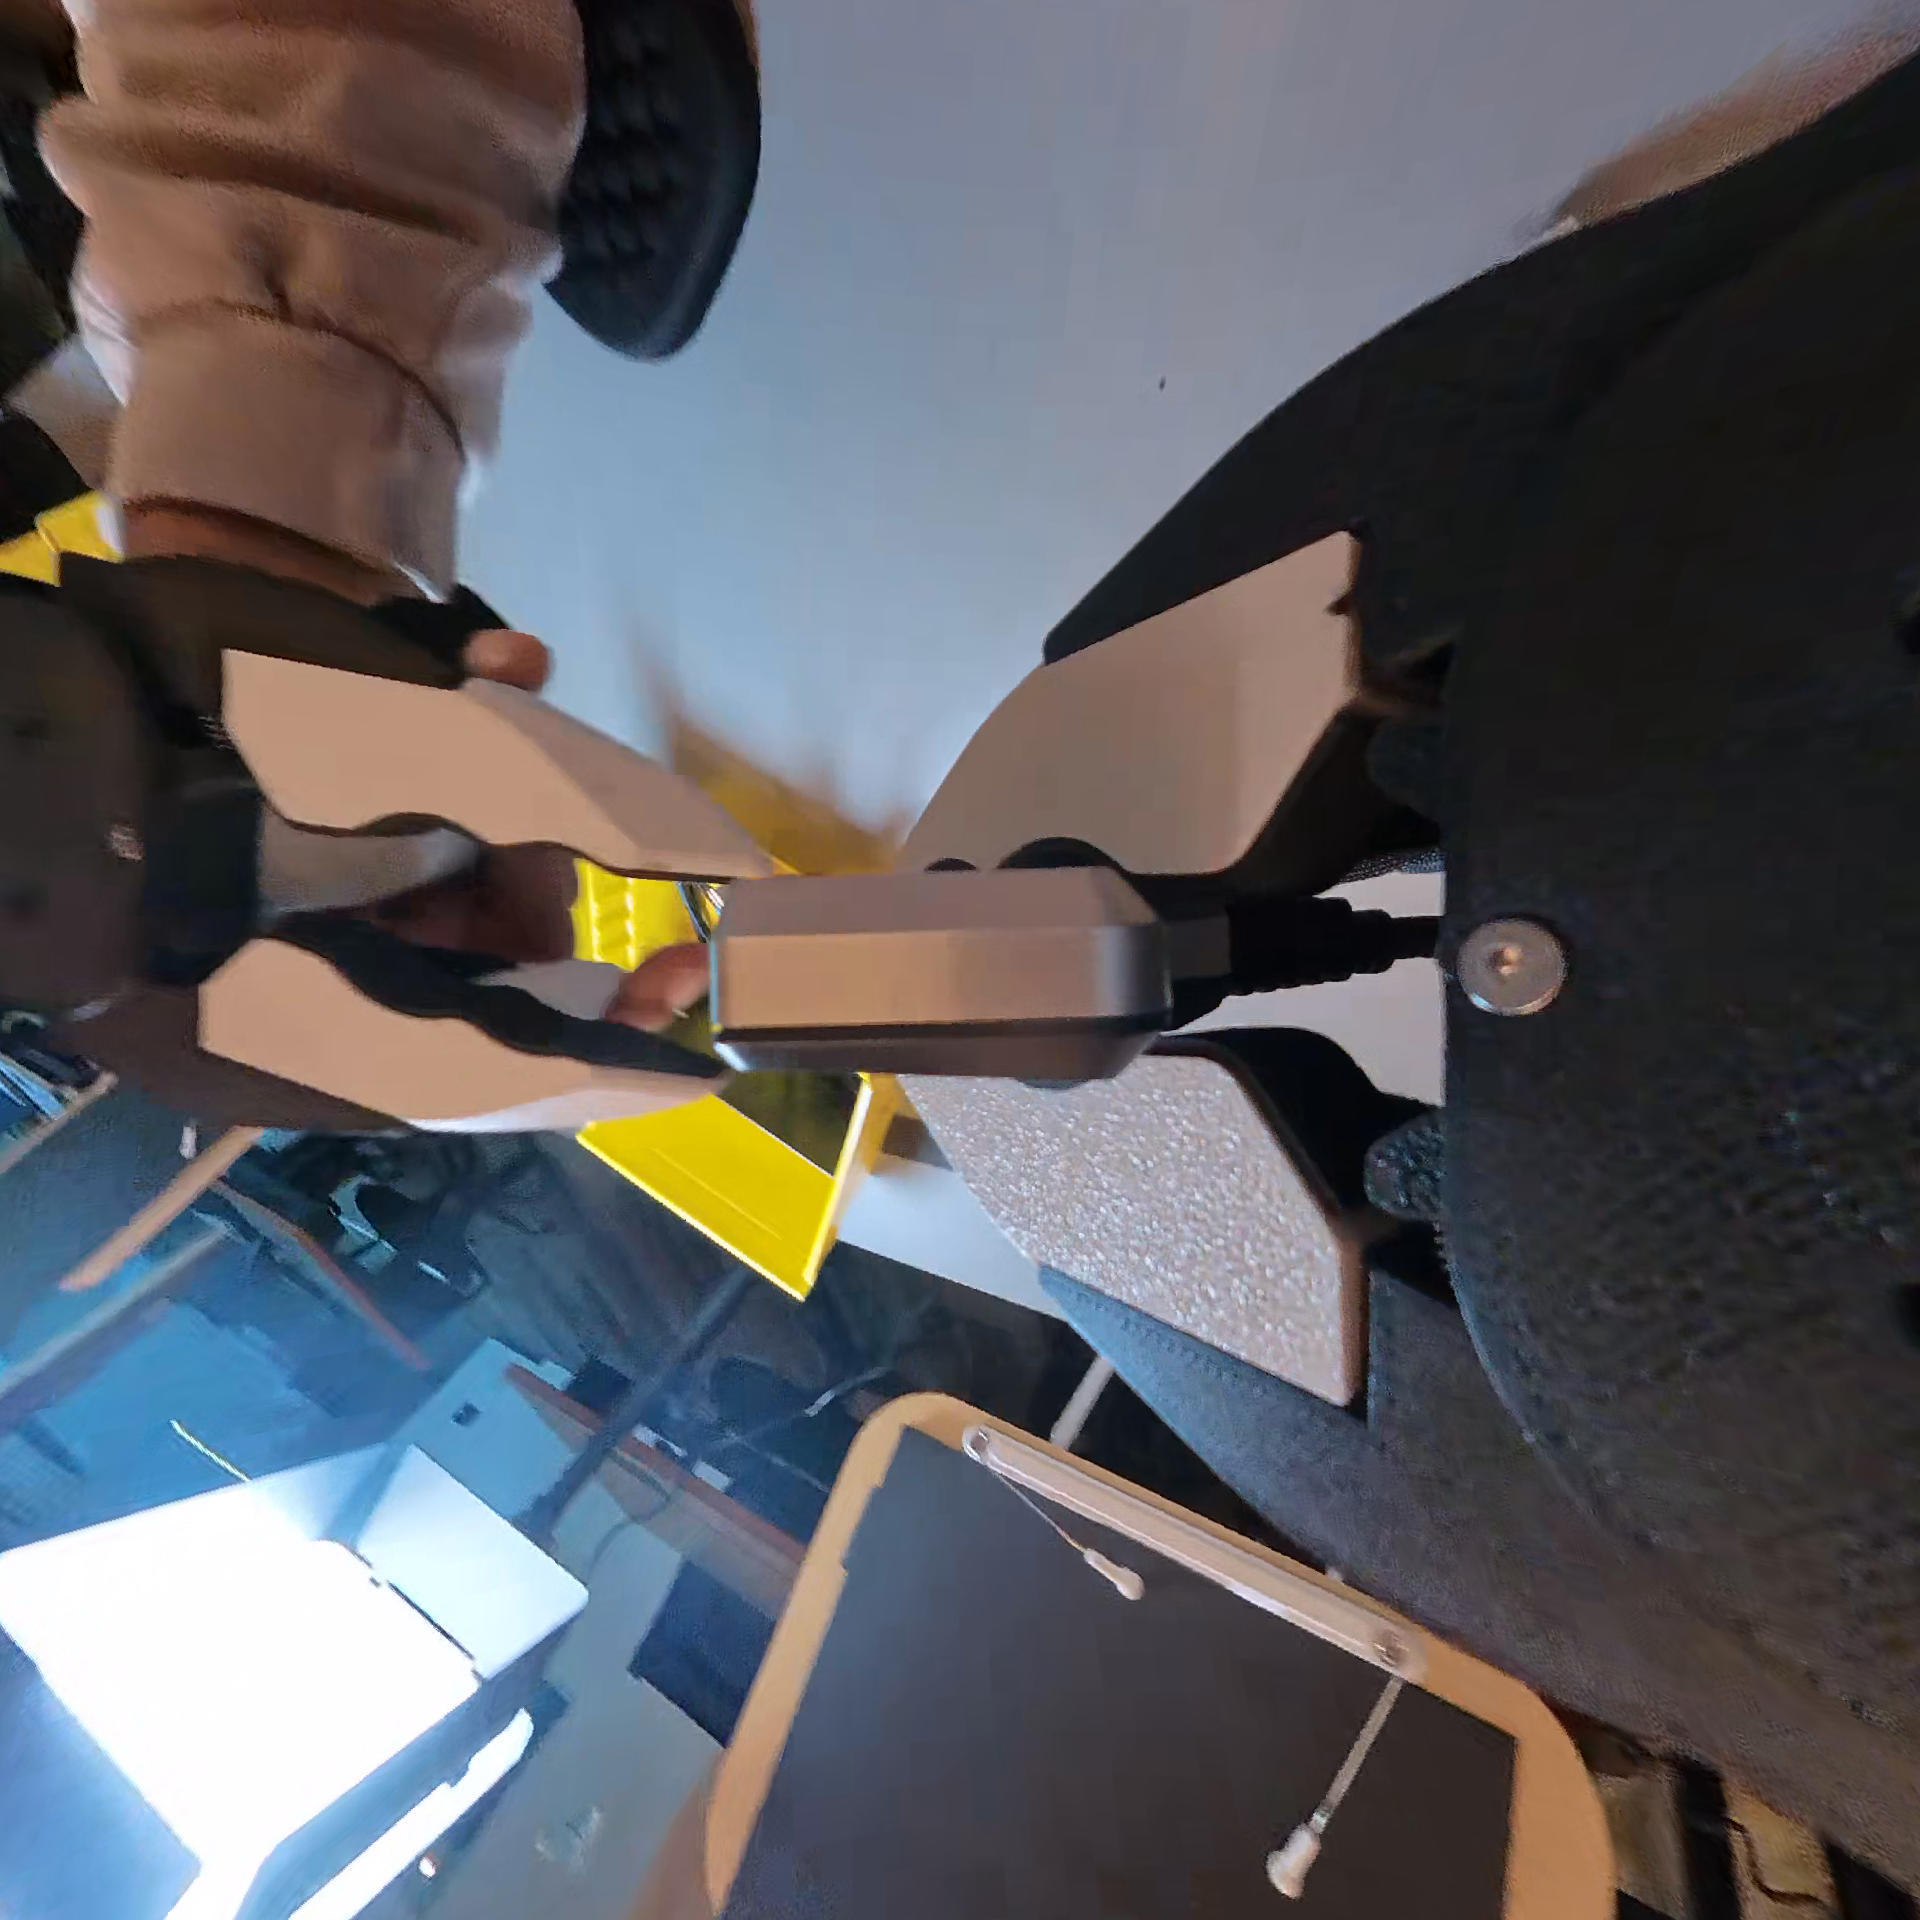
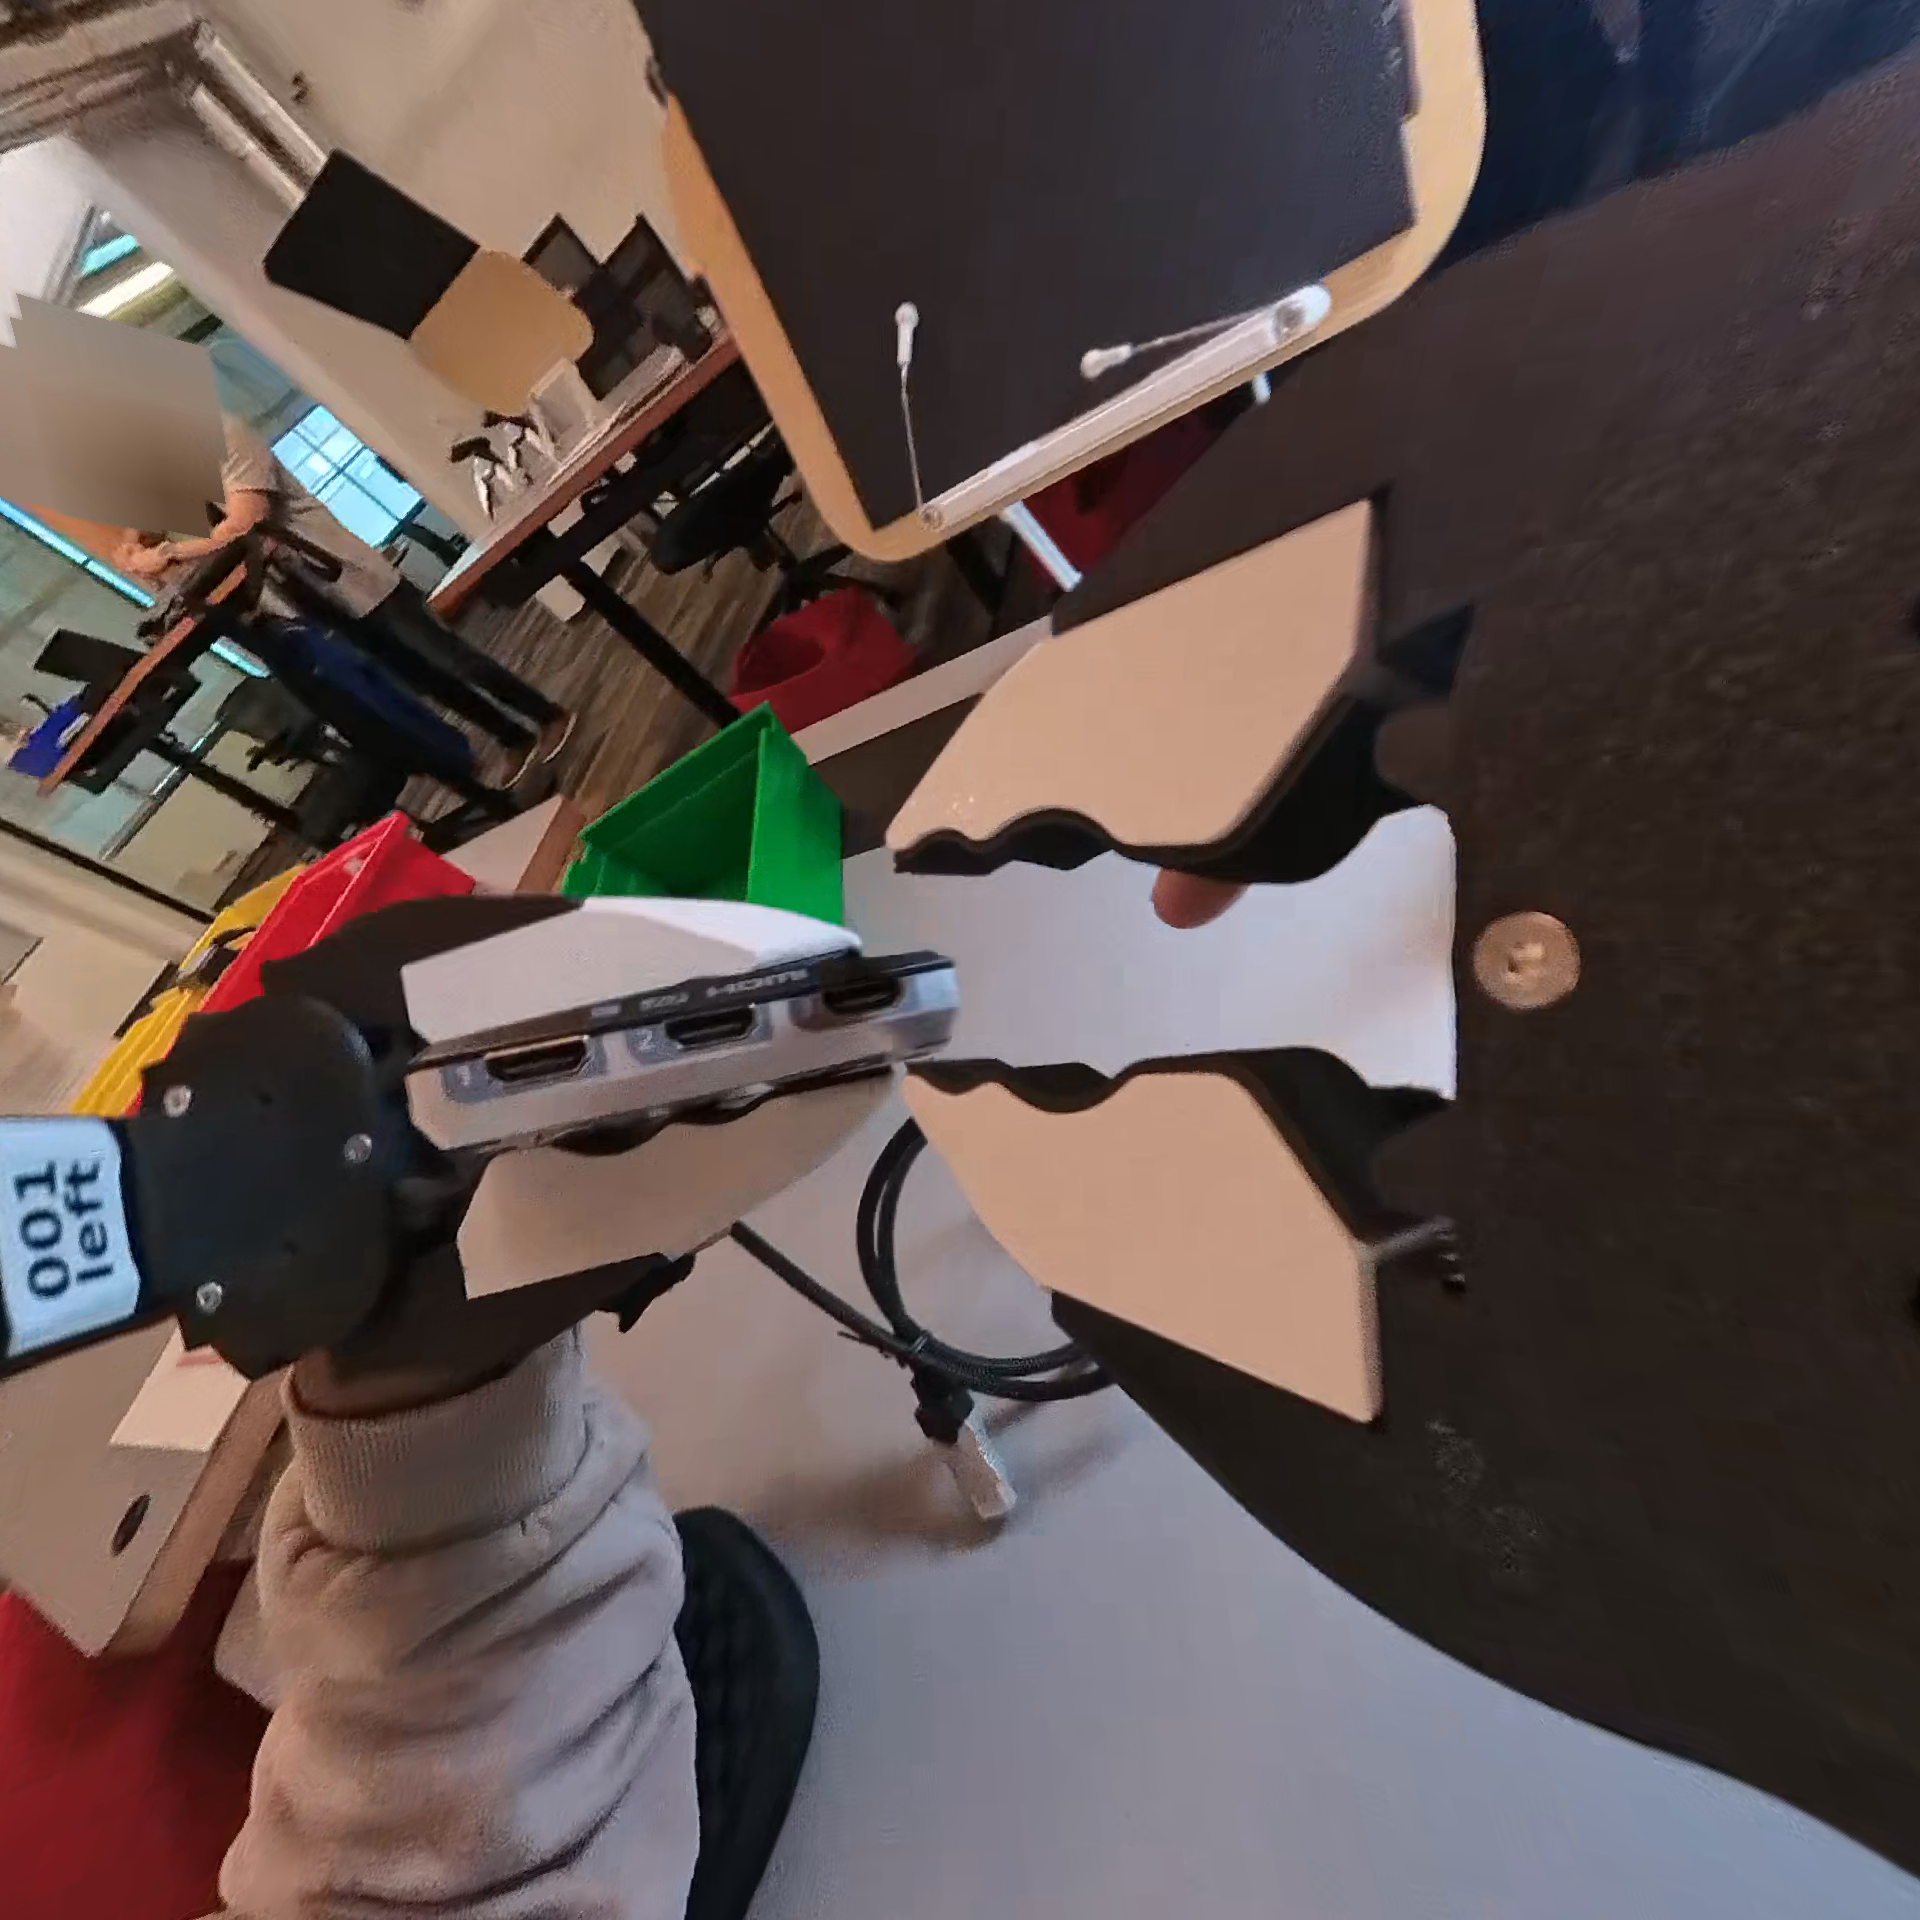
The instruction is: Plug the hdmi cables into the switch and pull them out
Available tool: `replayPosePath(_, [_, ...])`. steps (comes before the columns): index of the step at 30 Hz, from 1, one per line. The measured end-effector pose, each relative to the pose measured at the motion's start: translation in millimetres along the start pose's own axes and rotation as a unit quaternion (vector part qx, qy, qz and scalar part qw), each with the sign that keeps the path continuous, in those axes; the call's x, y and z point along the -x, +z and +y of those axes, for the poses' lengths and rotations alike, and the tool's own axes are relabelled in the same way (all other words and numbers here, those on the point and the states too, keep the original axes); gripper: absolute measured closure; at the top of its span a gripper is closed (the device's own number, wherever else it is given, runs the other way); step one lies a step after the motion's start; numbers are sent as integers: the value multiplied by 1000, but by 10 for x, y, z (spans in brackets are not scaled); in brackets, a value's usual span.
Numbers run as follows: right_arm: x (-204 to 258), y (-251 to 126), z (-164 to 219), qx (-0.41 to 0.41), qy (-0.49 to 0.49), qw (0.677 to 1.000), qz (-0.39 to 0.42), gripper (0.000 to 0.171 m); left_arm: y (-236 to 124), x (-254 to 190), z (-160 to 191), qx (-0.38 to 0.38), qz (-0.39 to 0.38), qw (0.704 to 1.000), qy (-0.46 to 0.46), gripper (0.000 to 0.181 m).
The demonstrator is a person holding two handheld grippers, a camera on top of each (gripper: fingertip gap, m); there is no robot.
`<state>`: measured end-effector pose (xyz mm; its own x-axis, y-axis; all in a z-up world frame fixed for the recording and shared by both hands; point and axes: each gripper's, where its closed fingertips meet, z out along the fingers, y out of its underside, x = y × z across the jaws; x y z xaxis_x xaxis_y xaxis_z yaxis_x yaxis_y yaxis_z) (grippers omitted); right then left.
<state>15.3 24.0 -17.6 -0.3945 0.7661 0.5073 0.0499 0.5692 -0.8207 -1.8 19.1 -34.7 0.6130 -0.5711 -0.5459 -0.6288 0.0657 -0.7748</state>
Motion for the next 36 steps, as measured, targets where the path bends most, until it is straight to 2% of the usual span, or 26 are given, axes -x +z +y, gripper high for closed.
replayPosePath(1, [76,49,-16,4,-12,1000,-8,137,11,-51,-39,-5,8,1000,6,157])
replayPosePath(3, [182,108,-19,13,-47,999,-18,150,34,-127,-75,-5,20,1000,15,156])
replayPosePath(7, [210,28,-125,0,-68,997,-23,151,6,-151,-160,-35,30,999,4,158])
replayPosePath(11, [69,-228,-171,30,-99,994,21,151,-116,-16,-269,-82,7,996,-20,155])
replayPosePath(14, [-265,-624,-369,23,-121,989,88,151,-343,238,-331,-122,-33,990,-60,148])
replayPosePath(17, [-798,-1010,-583,52,-162,970,176,151,-522,450,-316,-141,-73,983,-87,142])
replayPosePath(20, [-1397,-1300,-642,127,-197,940,248,152,-566,539,-276,-139,-93,981,-97,137])
replayPosePath(23, [-1984,-1494,-504,214,-217,902,306,151,-519,532,-238,-129,-93,982,-98,136])
replayPosePath(27, [-2540,-1596,82,304,-208,862,349,151,-480,526,-193,-116,-95,984,-92,136])
replayPosePath(31, [-2773,-1550,1078,355,-227,819,389,151,-524,563,-174,-113,-104,984,-90,137])
replayPosePath(33, [-2721,-1510,1679,374,-196,819,389,152,-557,579,-168,-111,-108,984,-88,137])
replayPosePath(36, [-2549,-1471,2486,394,-70,841,363,151,-589,614,-142,-107,-115,984,-87,139])
